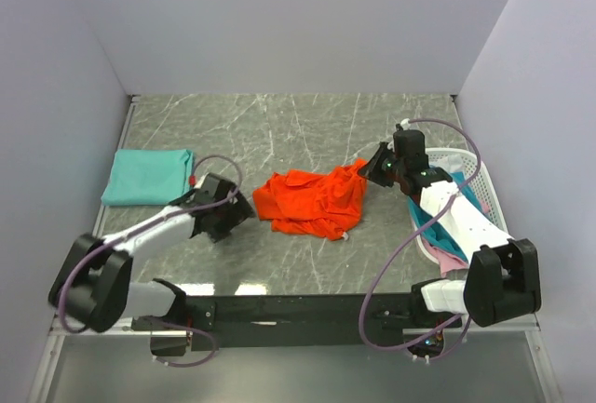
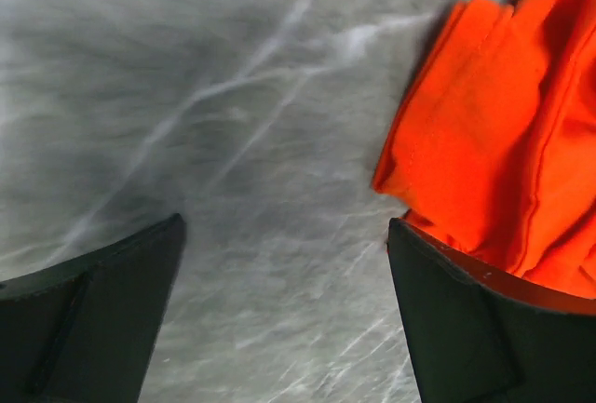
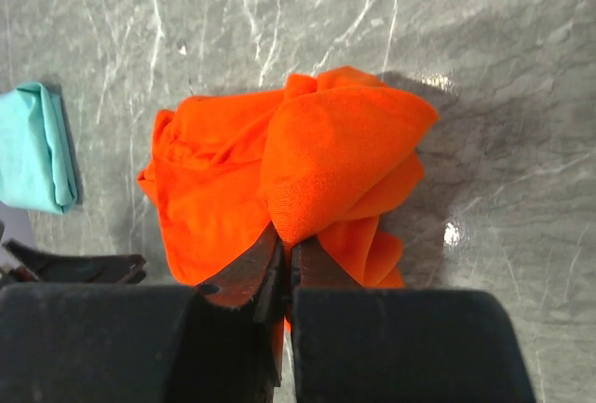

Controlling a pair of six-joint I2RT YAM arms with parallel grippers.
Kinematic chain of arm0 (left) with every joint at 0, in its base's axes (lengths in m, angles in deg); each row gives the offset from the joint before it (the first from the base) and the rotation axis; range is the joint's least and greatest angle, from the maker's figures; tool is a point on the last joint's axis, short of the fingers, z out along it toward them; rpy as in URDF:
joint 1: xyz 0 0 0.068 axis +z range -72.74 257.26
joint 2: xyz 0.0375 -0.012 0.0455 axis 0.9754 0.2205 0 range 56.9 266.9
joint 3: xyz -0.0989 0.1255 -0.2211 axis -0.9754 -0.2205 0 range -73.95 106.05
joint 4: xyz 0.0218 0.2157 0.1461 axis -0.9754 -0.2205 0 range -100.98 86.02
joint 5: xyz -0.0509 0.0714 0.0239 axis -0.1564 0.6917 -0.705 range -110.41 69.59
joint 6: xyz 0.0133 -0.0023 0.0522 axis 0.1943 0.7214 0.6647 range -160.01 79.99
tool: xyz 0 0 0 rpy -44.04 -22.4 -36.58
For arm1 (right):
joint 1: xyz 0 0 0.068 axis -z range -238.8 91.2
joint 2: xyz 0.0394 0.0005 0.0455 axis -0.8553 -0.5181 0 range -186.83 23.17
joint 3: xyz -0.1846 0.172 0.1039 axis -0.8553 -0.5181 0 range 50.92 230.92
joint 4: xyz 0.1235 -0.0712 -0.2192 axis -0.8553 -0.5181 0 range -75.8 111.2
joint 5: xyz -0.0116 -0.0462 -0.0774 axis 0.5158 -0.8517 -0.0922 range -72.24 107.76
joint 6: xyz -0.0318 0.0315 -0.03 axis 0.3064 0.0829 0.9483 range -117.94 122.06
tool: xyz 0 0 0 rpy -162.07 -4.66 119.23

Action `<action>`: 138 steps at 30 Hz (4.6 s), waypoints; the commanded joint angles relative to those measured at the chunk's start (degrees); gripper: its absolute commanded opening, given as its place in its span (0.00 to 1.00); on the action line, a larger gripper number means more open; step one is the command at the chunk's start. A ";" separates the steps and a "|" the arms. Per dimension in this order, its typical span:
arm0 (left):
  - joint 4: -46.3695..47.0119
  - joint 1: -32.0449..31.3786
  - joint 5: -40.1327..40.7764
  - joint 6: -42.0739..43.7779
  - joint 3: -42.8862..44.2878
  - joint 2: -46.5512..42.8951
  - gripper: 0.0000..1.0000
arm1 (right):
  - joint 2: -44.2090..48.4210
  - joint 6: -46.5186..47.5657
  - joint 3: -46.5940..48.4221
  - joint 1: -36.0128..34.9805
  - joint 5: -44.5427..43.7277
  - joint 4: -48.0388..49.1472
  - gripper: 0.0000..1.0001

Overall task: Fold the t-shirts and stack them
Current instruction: Flatten the tshirt out

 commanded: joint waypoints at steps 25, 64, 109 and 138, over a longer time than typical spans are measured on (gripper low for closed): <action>4.11 -5.77 1.49 4.45 18.64 20.85 0.01 | 3.55 2.28 -0.03 -0.12 0.23 2.50 0.00; -2.57 -8.41 10.02 8.49 32.16 -28.24 0.01 | 40.39 3.69 20.62 -0.12 -4.17 -11.31 0.01; -6.72 9.45 1.77 9.29 15.57 -9.77 0.99 | 25.26 -12.32 -1.60 -34.08 -39.96 -20.01 0.88; -8.63 -18.16 13.89 -0.99 14.52 6.42 0.99 | -11.45 0.25 12.15 -17.79 -5.77 1.01 0.89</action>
